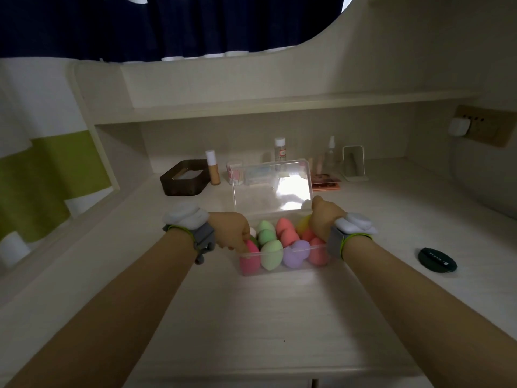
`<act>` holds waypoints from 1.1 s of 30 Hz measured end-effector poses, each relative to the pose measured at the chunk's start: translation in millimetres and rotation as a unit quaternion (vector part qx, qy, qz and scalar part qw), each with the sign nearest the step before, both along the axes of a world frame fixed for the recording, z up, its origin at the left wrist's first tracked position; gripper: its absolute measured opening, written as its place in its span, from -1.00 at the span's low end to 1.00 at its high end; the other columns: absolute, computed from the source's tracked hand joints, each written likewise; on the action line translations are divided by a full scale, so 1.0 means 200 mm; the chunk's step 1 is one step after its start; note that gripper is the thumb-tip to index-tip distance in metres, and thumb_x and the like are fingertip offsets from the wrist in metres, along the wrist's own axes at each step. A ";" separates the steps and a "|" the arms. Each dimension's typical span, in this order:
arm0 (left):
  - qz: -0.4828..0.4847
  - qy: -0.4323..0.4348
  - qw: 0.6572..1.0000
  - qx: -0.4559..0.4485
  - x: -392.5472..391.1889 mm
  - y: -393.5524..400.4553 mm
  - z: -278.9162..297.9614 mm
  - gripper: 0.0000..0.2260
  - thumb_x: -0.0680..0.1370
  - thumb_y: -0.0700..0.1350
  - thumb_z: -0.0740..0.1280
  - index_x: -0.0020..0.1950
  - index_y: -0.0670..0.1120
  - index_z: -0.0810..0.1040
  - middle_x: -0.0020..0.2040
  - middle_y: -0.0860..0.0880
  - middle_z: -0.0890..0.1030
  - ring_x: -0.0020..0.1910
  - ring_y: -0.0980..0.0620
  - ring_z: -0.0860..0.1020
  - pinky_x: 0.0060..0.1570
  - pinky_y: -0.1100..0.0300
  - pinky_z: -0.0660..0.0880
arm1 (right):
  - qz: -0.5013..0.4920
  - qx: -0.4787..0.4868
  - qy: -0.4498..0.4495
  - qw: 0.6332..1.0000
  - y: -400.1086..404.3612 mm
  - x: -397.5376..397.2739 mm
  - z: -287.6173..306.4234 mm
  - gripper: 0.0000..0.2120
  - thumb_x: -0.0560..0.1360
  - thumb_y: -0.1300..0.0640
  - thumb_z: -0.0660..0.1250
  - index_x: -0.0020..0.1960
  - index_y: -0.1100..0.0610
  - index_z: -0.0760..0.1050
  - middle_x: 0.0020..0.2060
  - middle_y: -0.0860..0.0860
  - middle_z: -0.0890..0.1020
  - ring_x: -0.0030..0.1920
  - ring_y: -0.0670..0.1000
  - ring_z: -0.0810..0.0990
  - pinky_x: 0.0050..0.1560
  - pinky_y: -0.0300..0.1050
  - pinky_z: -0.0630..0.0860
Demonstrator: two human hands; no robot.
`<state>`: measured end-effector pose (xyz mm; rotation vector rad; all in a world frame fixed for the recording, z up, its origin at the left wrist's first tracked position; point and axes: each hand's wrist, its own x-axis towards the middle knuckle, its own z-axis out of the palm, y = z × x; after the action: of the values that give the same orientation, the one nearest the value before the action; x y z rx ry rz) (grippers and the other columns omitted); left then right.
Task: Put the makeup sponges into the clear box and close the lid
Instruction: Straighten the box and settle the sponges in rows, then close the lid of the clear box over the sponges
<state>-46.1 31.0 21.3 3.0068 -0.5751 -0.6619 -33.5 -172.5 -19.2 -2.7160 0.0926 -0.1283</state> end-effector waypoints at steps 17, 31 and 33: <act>0.003 -0.152 0.981 -0.122 -0.11 -0.02 0.04 -0.77 0.45 -0.12 0.39 0.01 -0.24 0.64 0.06 -0.18 0.66 -0.11 0.04 0.49 0.05 0.16 0.48 | -0.016 0.126 0.057 0.990 -0.02 -0.06 0.08 -0.72 0.57 0.23 0.12 0.20 0.30 0.47 -0.02 0.18 0.66 -0.40 -0.01 0.51 -0.40 -0.28 0.37; -0.023 -0.189 0.965 -0.178 -0.22 -0.21 0.00 -0.81 0.43 -0.18 0.37 -0.03 -0.25 0.64 0.00 -0.18 0.67 -0.15 0.01 0.52 -0.18 0.34 0.43 | -0.089 -0.003 0.029 0.996 -0.25 -0.19 0.08 -0.70 0.50 0.26 0.14 0.19 0.23 0.48 0.22 0.20 0.55 0.21 0.22 0.52 0.17 -0.04 0.46; -0.024 -0.193 0.964 -0.179 -0.23 -0.21 0.00 -0.82 0.43 -0.19 0.37 -0.02 -0.24 0.63 0.02 -0.16 0.67 -0.13 0.00 0.52 -0.36 0.53 0.28 | -0.106 -0.043 0.027 0.993 -0.30 -0.20 0.06 -0.71 0.49 0.24 0.14 0.17 0.22 0.48 0.20 0.20 0.53 0.22 0.22 0.49 0.17 -0.02 0.43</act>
<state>-91.3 -10.6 20.8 2.7841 -0.6909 0.0404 -73.7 -232.6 -6.8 -2.7894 0.3995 -0.1221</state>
